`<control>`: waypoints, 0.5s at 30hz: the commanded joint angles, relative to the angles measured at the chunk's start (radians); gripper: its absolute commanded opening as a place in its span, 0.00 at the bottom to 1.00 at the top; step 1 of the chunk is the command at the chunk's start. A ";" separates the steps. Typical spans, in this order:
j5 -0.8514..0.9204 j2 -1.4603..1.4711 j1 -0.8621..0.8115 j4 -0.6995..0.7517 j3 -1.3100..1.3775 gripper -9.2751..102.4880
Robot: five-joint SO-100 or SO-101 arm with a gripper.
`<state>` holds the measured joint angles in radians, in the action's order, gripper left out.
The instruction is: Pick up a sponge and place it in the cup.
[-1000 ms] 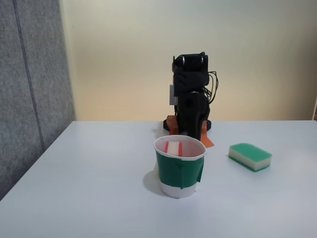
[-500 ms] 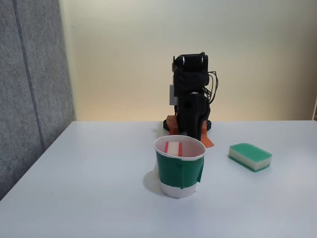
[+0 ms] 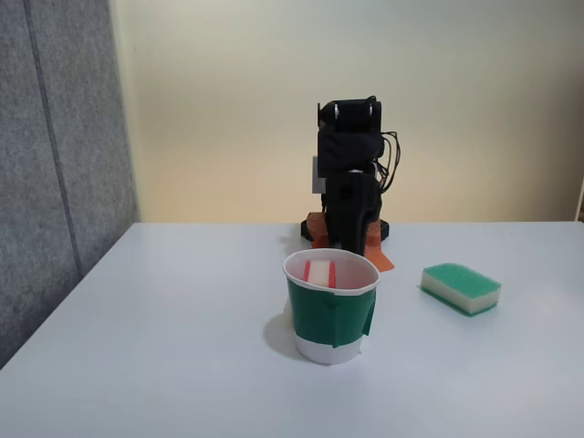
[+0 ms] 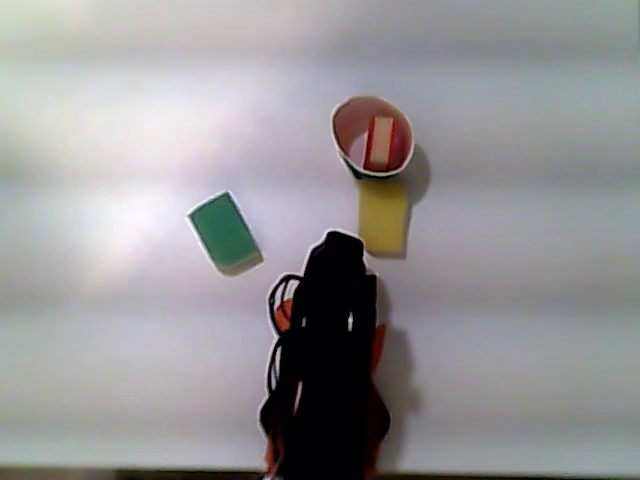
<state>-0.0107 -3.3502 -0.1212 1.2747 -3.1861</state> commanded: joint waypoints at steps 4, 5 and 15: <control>-0.003 -0.017 0.009 0.014 -0.048 0.08; -0.005 -0.017 0.011 0.014 -0.048 0.08; -0.015 -0.017 0.011 0.015 -0.048 0.08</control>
